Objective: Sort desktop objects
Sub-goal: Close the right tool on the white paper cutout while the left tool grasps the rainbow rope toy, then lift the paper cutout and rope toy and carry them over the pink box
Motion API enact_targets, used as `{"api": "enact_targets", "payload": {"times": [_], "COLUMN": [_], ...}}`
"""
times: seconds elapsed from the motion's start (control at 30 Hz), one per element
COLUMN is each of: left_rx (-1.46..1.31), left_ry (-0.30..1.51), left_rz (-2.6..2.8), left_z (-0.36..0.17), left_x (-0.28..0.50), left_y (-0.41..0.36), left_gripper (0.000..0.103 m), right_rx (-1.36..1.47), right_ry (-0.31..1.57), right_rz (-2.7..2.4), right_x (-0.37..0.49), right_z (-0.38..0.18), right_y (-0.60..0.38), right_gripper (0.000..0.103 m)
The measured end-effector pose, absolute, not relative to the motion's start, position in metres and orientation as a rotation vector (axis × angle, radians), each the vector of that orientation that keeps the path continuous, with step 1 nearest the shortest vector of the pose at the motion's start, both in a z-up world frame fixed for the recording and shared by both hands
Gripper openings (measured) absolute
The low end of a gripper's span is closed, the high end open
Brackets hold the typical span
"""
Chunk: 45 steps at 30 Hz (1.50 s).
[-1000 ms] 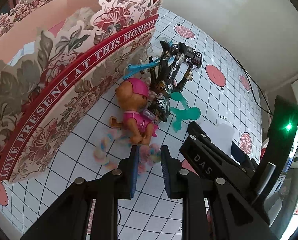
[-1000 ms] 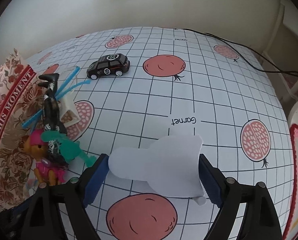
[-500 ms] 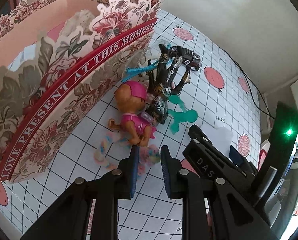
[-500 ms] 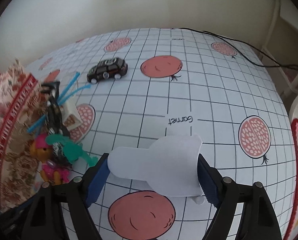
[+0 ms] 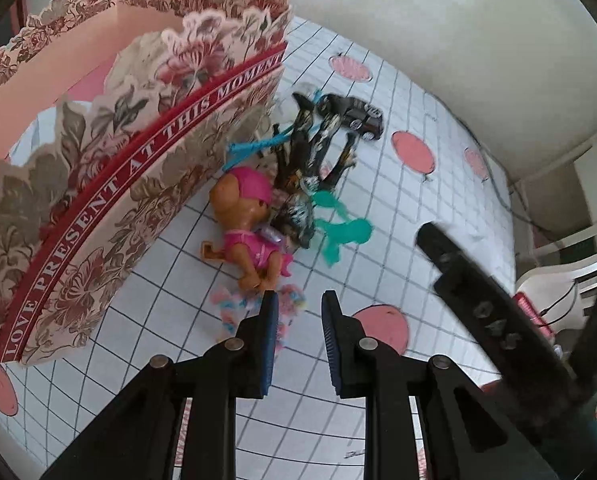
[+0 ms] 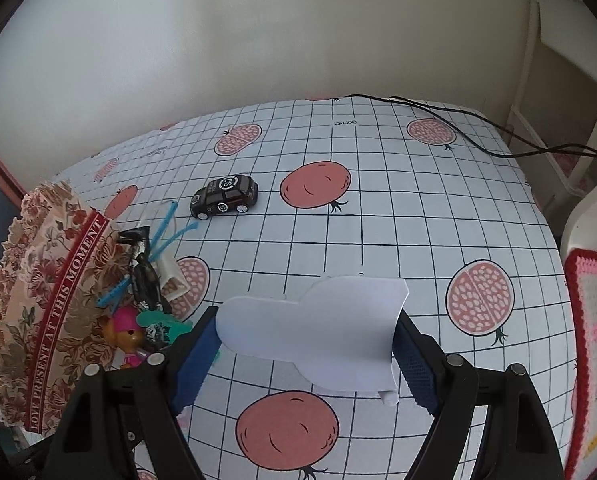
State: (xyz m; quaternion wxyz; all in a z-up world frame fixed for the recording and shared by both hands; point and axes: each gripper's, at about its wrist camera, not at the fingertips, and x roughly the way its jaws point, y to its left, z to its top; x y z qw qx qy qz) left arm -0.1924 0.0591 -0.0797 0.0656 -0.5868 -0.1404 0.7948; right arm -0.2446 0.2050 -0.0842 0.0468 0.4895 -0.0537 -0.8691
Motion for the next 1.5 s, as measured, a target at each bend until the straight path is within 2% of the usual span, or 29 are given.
{"api": "enact_targets", "payload": {"times": [0.13,0.33,0.63,0.7,0.8,1.13,1.5], "left_rx": [-1.791,-1.842,-1.828,-1.814,-1.81,-1.736,-1.438], "left_ry": [-0.35,-0.289,-0.04,-0.009,-0.061,-0.238,-0.394], "left_rz": [2.404,2.375,2.432,2.447,2.441,2.386,2.435], "left_z": [-0.084,-0.099,-0.106,-0.106,-0.105,-0.089,-0.017], "left_x": [-0.193,-0.192,-0.186,-0.185,-0.186,-0.187,-0.177], "left_y": [0.062,0.07,0.09,0.092,0.09,0.095,0.086], "left_gripper": [0.027,0.027,0.027,0.019,0.013,0.011,0.011], "right_rx": [1.507,1.507,1.51,1.51,1.502,1.425,1.201], "right_ry": [-0.177,-0.196,-0.226,-0.234,-0.248,-0.308,-0.379], "right_rz": [-2.643,-2.64,-2.634,-2.632,-2.634,-2.644,-2.713], "right_x": [-0.246,-0.245,-0.245,-0.246,-0.245,-0.244,-0.228], "right_z": [-0.087,-0.086,-0.085,-0.084,-0.082,-0.06,-0.001], "right_y": [0.206,0.208,0.213,0.214,0.216,0.219,0.224], "right_gripper": [0.084,0.084,0.084,0.084,0.084,0.084,0.084]}}
